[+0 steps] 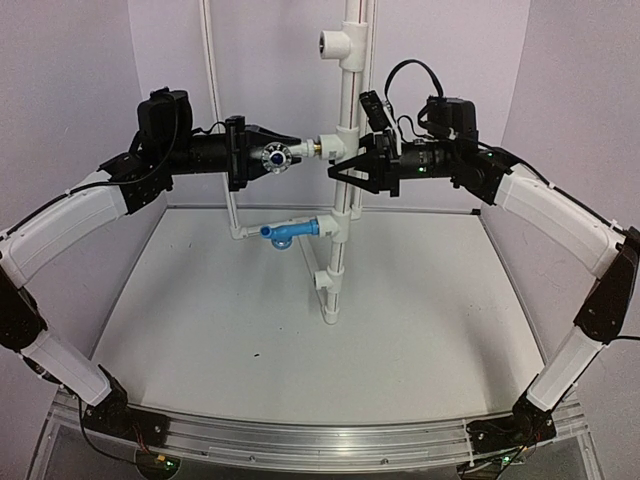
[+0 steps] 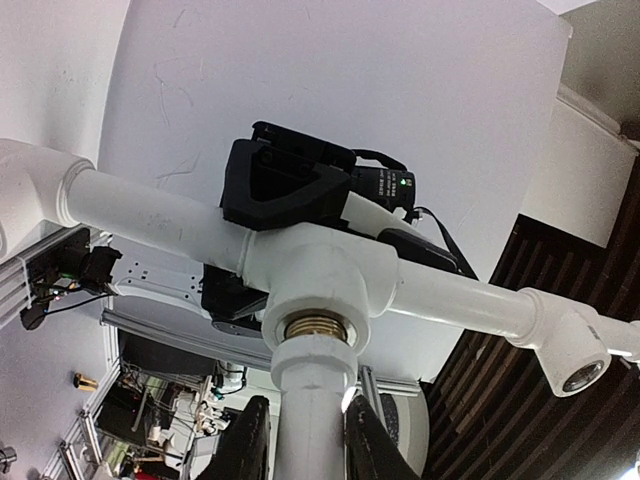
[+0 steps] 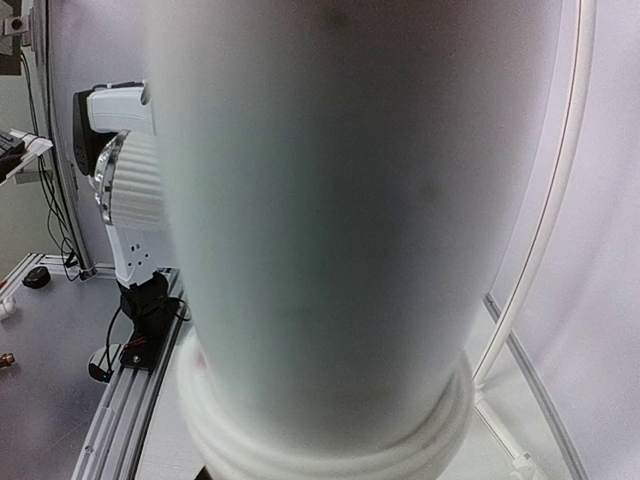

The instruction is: Install the water faucets

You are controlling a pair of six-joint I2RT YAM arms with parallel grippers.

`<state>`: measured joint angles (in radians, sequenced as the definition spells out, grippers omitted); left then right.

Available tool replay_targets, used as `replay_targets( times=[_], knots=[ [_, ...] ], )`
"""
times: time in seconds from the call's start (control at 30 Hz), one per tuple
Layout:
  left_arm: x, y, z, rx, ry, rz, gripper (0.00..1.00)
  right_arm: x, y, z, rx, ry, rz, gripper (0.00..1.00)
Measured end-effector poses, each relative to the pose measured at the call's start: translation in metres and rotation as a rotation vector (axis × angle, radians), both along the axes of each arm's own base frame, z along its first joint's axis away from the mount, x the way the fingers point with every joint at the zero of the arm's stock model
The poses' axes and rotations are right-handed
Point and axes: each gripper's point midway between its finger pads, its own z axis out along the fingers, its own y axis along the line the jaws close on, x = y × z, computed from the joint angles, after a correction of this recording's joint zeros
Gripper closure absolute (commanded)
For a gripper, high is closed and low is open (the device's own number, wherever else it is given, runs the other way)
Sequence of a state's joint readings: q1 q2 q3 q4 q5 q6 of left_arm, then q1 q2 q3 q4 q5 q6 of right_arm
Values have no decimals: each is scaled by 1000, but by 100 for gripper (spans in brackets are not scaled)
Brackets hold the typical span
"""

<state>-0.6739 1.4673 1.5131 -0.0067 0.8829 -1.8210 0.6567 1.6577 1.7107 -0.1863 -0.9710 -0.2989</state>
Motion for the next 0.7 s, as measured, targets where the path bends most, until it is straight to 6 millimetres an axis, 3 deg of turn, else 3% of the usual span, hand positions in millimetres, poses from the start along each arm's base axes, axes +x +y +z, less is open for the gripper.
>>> replay_targets(
  times=[0.7],
  knots=[
    [-3,3,-2,117,-419,51,100,-8,0,0,0,-7,-17,100]
  ],
)
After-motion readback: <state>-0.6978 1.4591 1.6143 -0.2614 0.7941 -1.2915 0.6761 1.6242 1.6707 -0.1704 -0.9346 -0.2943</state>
